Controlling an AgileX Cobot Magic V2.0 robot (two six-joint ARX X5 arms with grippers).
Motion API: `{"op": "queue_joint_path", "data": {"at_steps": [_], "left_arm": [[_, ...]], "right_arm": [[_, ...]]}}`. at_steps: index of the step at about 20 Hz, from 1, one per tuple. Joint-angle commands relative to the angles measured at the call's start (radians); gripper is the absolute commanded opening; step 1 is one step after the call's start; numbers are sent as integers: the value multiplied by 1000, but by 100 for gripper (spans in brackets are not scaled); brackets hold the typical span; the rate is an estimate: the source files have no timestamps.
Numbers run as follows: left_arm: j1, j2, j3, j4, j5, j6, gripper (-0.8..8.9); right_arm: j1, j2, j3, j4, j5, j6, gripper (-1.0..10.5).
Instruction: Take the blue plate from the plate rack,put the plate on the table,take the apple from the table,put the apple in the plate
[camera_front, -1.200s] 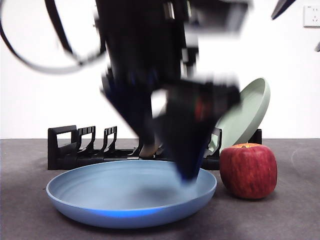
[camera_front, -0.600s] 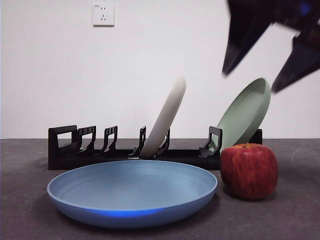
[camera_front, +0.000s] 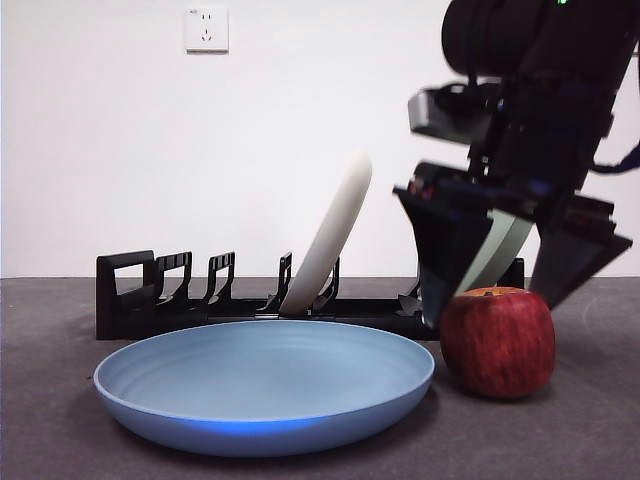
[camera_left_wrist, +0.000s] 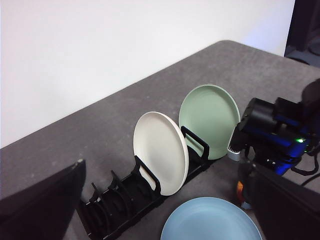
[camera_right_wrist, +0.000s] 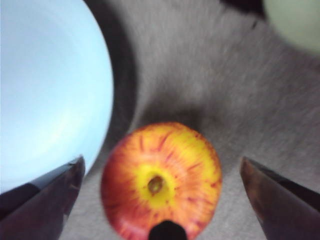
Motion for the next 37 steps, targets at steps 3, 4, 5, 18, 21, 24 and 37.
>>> {"op": "queue_joint_path", "data": {"at_steps": [3, 4, 5, 18, 21, 24, 37], "left_arm": [[3, -6, -2, -8, -8, 0, 525], [3, -6, -2, -11, -10, 0, 525], [3, -6, -2, -13, -15, 0, 525], [3, -6, -2, -31, -60, 1, 525], [3, -6, -2, -31, -60, 1, 525], [3, -6, -2, -31, -59, 1, 525], [3, -6, -2, -31, -58, -5, 525]], "right_arm": [[2, 49, 3, -16, 0, 8, 455], [2, 49, 3, -21, 0, 7, 279], [2, 49, 3, -25, 0, 7, 95], [61, -30, 133, -49, -22, 21, -11], [117, -27, 191, -23, -98, 17, -11], [192, -18, 195, 45, -106, 23, -12], [322, 224, 203, 97, -23, 33, -11]]}}
